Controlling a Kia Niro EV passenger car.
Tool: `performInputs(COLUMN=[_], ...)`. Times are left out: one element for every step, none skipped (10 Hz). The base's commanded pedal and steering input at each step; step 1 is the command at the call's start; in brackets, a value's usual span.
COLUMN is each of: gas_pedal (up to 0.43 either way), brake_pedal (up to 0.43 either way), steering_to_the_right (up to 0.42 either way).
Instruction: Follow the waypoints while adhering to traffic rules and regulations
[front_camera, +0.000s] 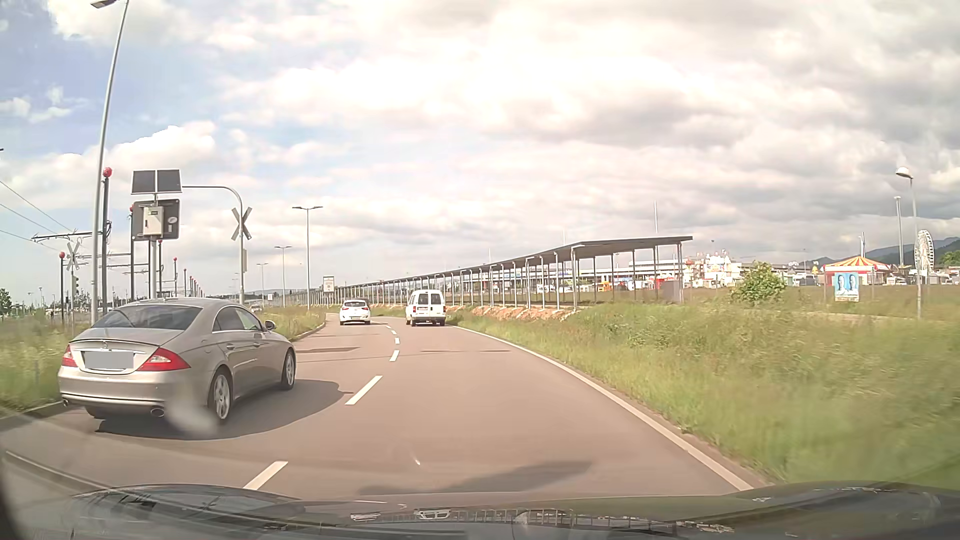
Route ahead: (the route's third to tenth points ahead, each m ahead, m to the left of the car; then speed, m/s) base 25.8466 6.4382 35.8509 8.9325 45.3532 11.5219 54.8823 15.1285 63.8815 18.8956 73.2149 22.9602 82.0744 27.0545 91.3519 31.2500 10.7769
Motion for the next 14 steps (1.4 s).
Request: performInputs(gas_pedal=[0.067, 0.067, 0.067, 0.067, 0.067, 0.067, 0.067, 0.067, 0.067, 0.067, 0.067, 0.067, 0.079, 0.079], brake_pedal=[0.0, 0.0, 0.0, 0.0, 0.0, 0.0, 0.0, 0.0, 0.0, 0.0, 0.0, 0.0, 0.0, 0.0], steering_to_the_right=[-0.034, -0.034, -0.034, -0.034, -0.034, -0.034, -0.034, -0.034, -0.034, -0.034, -0.034, -0.034, -0.035, -0.035])
